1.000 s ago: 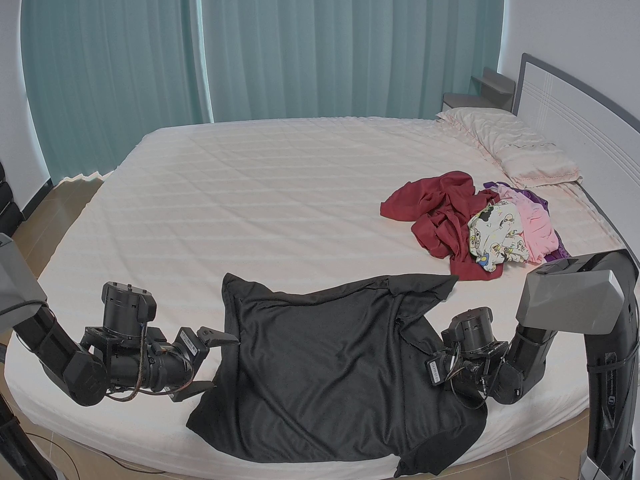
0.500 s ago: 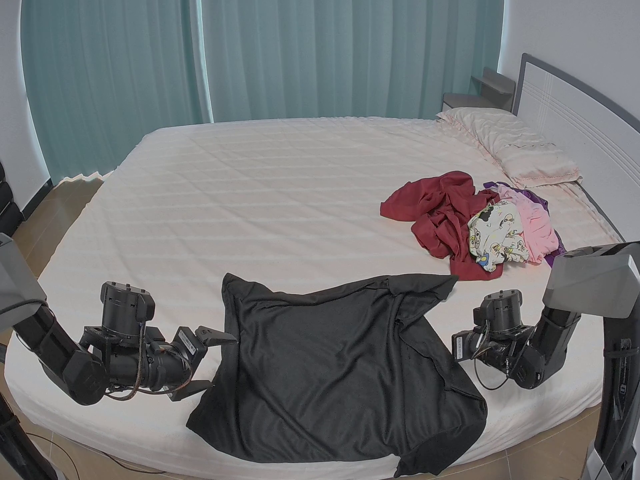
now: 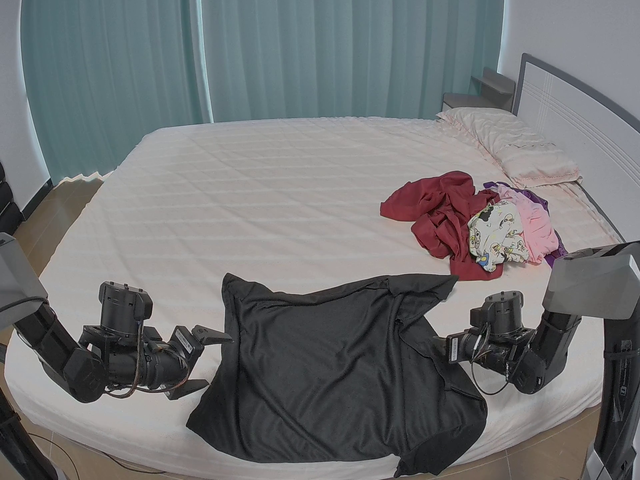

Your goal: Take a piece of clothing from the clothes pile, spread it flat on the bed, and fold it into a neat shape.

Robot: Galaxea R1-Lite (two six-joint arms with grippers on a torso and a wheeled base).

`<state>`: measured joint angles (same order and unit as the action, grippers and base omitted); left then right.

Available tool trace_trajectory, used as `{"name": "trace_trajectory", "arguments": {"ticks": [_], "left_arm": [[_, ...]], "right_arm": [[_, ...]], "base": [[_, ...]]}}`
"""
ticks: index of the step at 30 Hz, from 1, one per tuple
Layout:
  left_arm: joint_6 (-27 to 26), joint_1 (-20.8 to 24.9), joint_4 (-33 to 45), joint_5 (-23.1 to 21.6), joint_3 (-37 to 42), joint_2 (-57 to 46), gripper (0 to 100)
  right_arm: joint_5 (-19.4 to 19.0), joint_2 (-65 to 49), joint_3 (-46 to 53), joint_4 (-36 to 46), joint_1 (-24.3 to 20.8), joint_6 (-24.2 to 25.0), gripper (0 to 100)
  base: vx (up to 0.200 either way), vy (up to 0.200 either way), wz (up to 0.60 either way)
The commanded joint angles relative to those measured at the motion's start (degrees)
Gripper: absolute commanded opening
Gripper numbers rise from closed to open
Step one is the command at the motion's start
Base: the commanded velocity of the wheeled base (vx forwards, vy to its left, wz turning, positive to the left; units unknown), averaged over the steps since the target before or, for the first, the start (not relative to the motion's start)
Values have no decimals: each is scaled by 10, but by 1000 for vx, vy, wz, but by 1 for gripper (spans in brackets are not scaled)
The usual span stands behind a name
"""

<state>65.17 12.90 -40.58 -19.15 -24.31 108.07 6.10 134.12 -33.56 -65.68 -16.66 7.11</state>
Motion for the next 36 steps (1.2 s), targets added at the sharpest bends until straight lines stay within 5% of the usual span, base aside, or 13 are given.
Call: {"name": "trace_trajectory", "arguments": {"ticks": [1, 7, 19, 20, 36], "left_arm": [[0, -2, 0, 0, 1, 2, 100], [-1, -3, 0, 0, 0, 8, 100], [-1, -6, 0, 0, -2, 10, 100], [-1, -6, 0, 0, -2, 10, 100], [-4, -12, -1, 3, -4, 28, 100]], "right_arm": [[1, 24, -21, 5, -44, -3, 100], [13, 24, -65, 94, -67, -46, 100], [48, 47, -83, 103, -57, -142, 100], [49, 53, -79, 103, -56, -157, 0], [46, 34, -78, 45, -14, -159, 0]], "base": [[0, 0, 0], [0, 0, 0], [0, 0, 0], [0, 0, 0], [0, 0, 0]]}}
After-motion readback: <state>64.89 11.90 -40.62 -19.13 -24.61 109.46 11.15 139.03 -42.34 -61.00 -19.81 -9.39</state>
